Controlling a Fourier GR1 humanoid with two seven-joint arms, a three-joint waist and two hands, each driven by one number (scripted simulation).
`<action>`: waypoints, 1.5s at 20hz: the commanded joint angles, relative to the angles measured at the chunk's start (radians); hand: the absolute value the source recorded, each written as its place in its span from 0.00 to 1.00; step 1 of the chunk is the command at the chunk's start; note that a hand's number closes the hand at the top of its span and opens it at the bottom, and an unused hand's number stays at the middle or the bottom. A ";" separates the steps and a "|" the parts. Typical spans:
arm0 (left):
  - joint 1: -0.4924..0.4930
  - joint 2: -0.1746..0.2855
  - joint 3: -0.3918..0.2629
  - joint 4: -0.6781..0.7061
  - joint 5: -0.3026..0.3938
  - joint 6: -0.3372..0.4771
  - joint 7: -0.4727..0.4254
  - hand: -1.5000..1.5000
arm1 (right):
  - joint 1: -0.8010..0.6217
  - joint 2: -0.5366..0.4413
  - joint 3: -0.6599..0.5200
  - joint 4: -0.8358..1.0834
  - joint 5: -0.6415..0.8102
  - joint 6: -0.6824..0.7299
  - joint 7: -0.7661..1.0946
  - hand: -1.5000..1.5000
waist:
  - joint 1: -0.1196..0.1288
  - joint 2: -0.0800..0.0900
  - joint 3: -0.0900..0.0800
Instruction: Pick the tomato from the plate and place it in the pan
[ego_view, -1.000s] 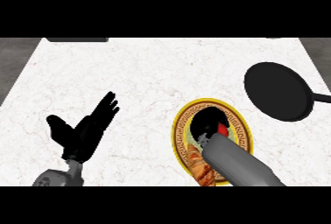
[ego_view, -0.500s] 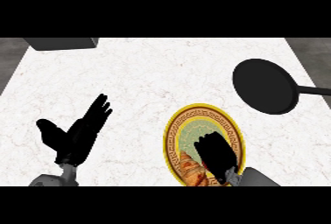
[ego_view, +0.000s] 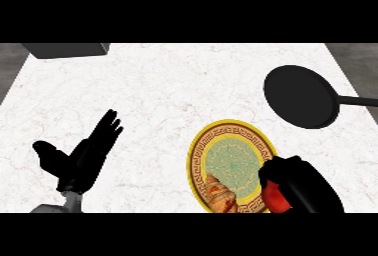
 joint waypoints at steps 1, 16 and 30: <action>0.026 0.004 -0.009 0.000 -0.008 -0.013 -0.012 0.50 | 0.138 -0.102 -0.146 -0.135 -0.209 -0.149 -0.140 1.00 | 0.006 0.006 0.000; -0.057 -0.054 -0.059 -0.008 -0.054 -0.012 0.052 0.50 | 0.098 -0.058 -0.505 0.375 -0.716 -0.010 -0.647 1.00 | 0.093 0.019 -0.002; -0.090 -0.079 -0.028 0.078 -0.068 -0.069 -0.010 0.50 | -0.445 0.165 -0.707 1.149 -0.653 -0.169 -0.864 1.00 | 0.121 0.030 0.000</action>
